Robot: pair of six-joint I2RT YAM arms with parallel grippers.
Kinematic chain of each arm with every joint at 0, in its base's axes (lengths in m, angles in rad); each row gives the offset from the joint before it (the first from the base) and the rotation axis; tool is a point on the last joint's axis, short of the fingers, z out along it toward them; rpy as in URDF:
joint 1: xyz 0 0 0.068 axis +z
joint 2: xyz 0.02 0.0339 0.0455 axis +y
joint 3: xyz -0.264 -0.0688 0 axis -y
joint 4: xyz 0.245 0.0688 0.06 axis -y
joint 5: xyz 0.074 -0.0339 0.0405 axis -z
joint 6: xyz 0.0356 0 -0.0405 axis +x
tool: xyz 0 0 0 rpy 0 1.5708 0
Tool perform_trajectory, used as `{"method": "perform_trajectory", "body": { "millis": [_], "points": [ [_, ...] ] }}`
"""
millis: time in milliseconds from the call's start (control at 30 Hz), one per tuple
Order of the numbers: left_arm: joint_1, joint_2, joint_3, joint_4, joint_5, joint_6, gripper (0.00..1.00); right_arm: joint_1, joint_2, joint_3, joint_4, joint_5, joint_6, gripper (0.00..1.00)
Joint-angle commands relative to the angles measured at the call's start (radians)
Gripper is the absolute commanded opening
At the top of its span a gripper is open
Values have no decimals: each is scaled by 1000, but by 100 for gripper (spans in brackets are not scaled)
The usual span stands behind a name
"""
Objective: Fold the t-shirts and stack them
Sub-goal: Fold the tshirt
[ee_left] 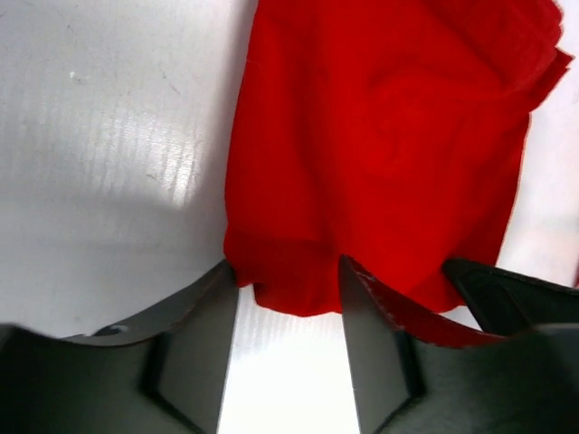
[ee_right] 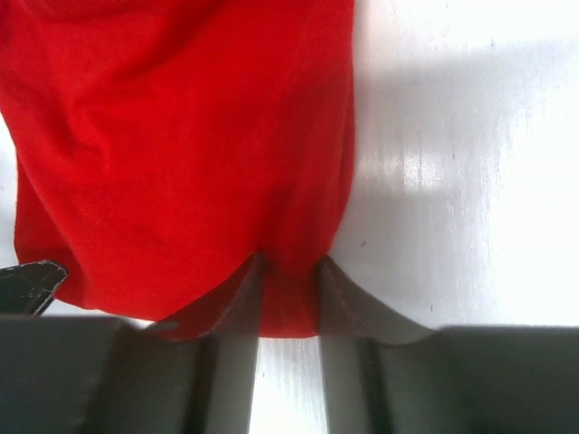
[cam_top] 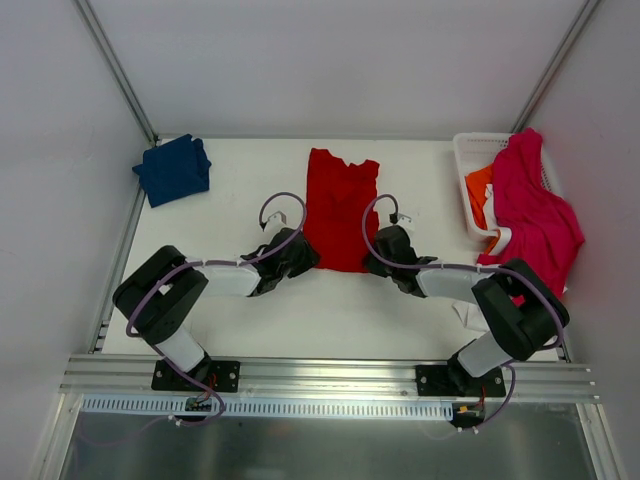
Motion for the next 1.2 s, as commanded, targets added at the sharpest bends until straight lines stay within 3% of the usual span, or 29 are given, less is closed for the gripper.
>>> {"method": "perform_trajectory", "body": {
  "millis": [0, 67, 100, 233, 300, 667, 967, 1167],
  "points": [
    [-8, 24, 23, -68, -31, -6, 46, -1, 37, -4, -72, -38, 14, 22],
    [-8, 27, 26, -82, -36, -11, 32, 1, 41, -3, -75, -39, 15, 12],
    [-8, 29, 28, -87, -41, -14, 28, 1, 43, 0, -85, -36, 17, 2],
    [-8, 24, 28, -105, -50, -18, 6, -1, 46, 2, -97, -36, 24, 1],
    [-8, 21, 28, -114, -50, -23, 0, 1, 44, -3, -100, -36, 26, 1],
    [-49, -102, -43, -188, -54, -29, 0, 46, -100, -75, -181, -13, 64, 0],
    [-174, -362, -93, -353, -125, -77, 0, 203, -370, -125, -442, 117, 145, 1],
    [-220, -482, -86, -415, -142, -87, 0, 277, -529, -69, -626, 214, 176, 1]
  ]
}}
